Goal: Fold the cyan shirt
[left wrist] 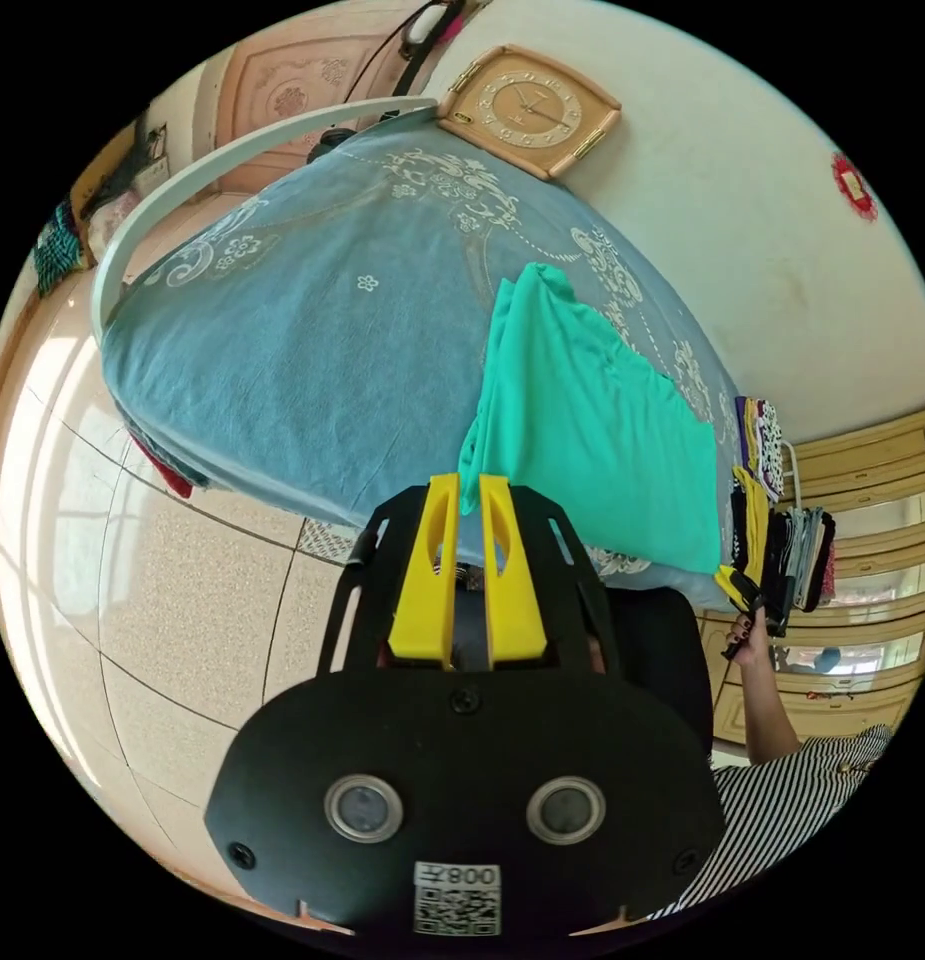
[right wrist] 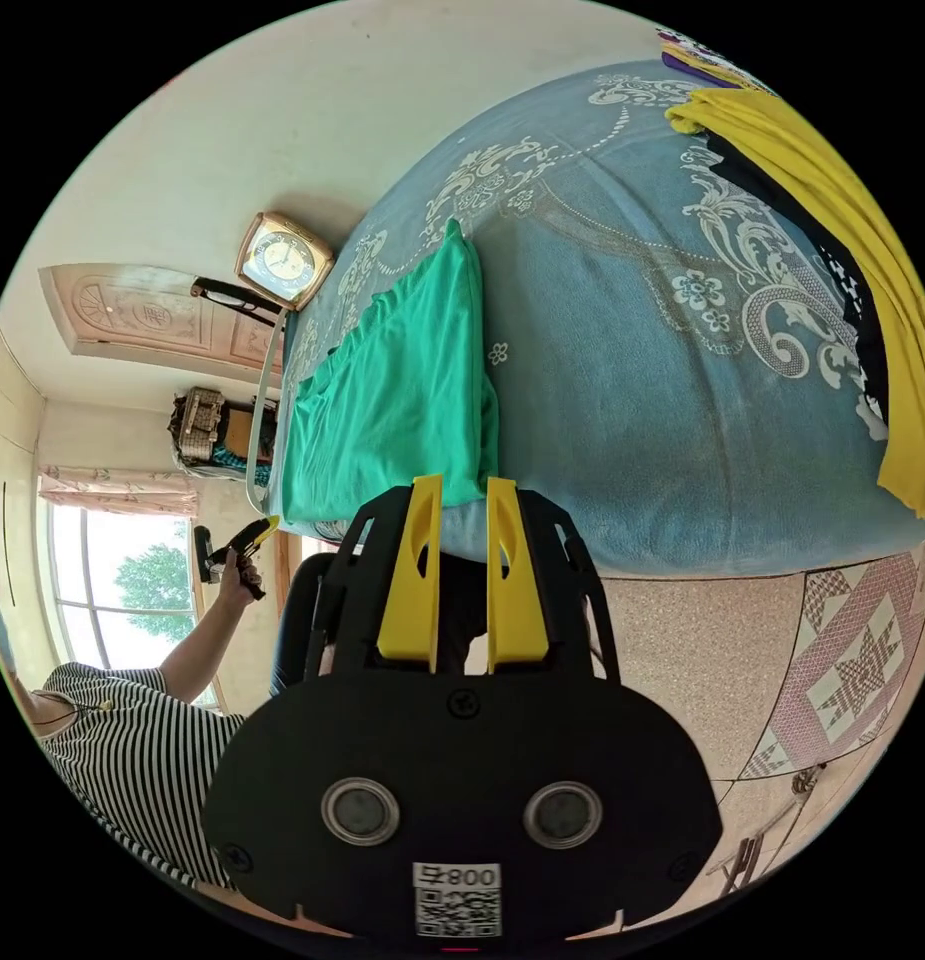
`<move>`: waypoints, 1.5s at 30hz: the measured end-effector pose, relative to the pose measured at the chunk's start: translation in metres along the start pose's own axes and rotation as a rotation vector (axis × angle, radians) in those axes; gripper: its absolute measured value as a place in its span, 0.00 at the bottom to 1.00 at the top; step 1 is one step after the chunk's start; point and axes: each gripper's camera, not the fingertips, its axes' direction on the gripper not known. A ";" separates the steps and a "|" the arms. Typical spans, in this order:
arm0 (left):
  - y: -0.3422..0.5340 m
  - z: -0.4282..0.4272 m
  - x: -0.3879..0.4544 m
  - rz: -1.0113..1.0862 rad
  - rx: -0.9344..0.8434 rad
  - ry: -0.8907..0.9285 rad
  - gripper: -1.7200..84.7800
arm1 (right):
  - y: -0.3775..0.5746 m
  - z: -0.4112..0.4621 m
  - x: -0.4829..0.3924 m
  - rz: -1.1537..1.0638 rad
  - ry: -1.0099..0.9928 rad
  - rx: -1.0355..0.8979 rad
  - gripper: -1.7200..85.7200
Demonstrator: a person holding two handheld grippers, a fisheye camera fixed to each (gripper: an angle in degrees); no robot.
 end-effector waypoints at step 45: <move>0.079 0.243 0.299 0.936 -0.239 0.301 0.11 | -0.013 -0.105 0.046 0.148 -0.330 0.037 0.05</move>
